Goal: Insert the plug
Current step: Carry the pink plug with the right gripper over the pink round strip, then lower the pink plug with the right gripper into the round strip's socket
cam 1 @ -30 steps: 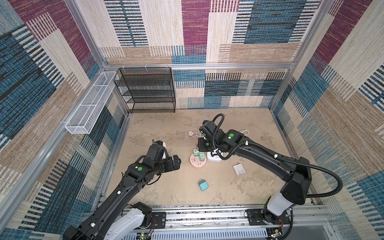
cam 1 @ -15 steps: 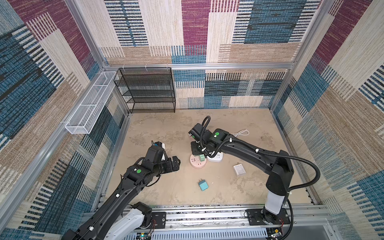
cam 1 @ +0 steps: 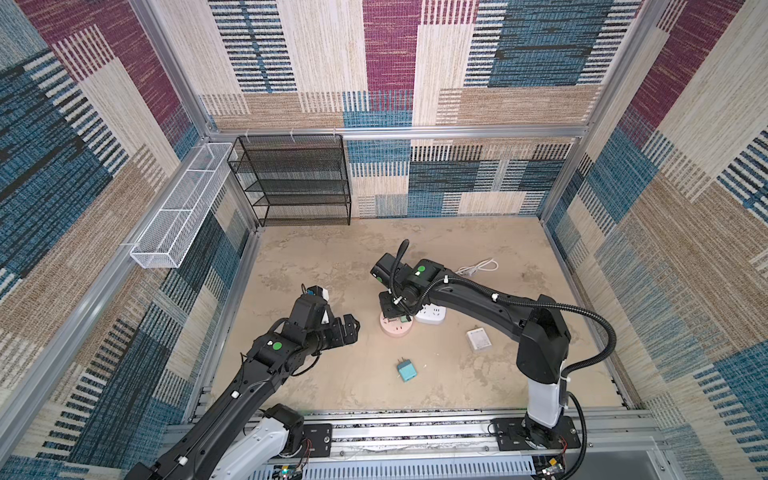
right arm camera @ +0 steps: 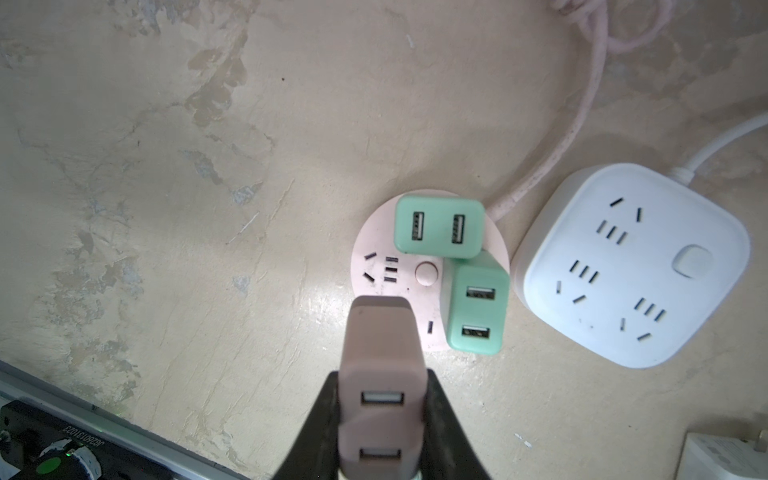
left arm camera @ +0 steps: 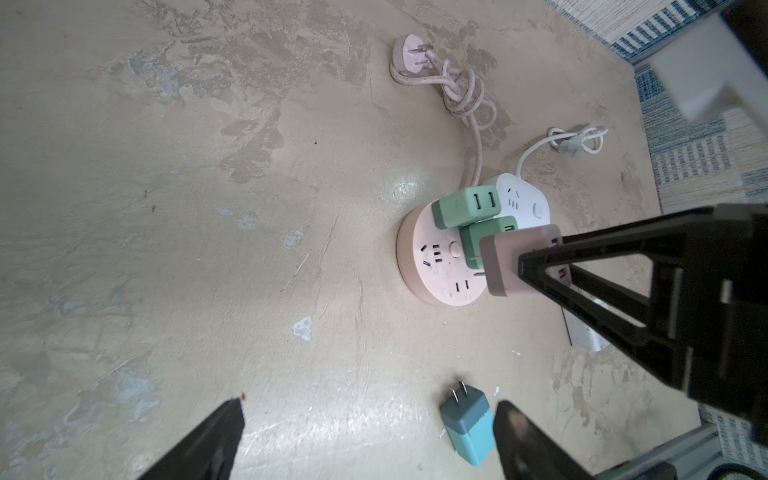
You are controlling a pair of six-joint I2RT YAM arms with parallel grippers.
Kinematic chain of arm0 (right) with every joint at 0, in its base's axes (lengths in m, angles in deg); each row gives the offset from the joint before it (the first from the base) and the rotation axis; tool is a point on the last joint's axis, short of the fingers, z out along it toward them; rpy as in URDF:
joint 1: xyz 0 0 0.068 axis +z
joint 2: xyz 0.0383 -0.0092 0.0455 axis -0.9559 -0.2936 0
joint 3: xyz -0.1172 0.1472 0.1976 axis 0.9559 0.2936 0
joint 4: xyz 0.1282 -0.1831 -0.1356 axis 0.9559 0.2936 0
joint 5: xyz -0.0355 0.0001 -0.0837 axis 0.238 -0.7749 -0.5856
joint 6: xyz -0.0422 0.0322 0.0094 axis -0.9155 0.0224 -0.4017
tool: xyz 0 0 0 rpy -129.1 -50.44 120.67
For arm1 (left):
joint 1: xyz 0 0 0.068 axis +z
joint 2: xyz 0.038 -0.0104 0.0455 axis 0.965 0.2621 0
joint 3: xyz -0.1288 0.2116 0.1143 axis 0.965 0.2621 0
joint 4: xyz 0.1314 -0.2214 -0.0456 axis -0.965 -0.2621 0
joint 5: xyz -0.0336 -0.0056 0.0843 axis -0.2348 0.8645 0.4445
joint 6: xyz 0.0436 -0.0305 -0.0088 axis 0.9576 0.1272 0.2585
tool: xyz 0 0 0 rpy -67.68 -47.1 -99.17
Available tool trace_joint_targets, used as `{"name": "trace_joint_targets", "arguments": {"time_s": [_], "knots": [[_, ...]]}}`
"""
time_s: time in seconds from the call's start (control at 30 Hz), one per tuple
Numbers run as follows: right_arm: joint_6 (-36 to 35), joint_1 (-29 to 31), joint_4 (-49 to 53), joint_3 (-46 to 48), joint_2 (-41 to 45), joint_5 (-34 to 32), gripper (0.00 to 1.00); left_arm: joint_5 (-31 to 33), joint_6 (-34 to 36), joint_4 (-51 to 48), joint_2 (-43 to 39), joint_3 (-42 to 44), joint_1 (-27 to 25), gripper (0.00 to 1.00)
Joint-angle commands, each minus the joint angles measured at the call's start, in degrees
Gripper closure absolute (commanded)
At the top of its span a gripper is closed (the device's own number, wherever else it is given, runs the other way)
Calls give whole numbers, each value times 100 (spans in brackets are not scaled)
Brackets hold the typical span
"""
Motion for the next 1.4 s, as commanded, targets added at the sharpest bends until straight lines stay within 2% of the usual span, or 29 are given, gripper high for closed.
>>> {"name": "trace_joint_targets", "arguments": {"time_s": [0.0, 0.83, 1.37], "knots": [[-64, 11, 42, -55, -71, -23, 100, -76, -77, 188, -23, 60, 17, 2], [-135, 8, 16, -458, -707, -363, 100, -270, -286, 532, -50, 318, 33, 3], [-170, 13, -54, -442, -842, -226, 100, -270, -268, 554, -24, 342, 50, 3]]}}
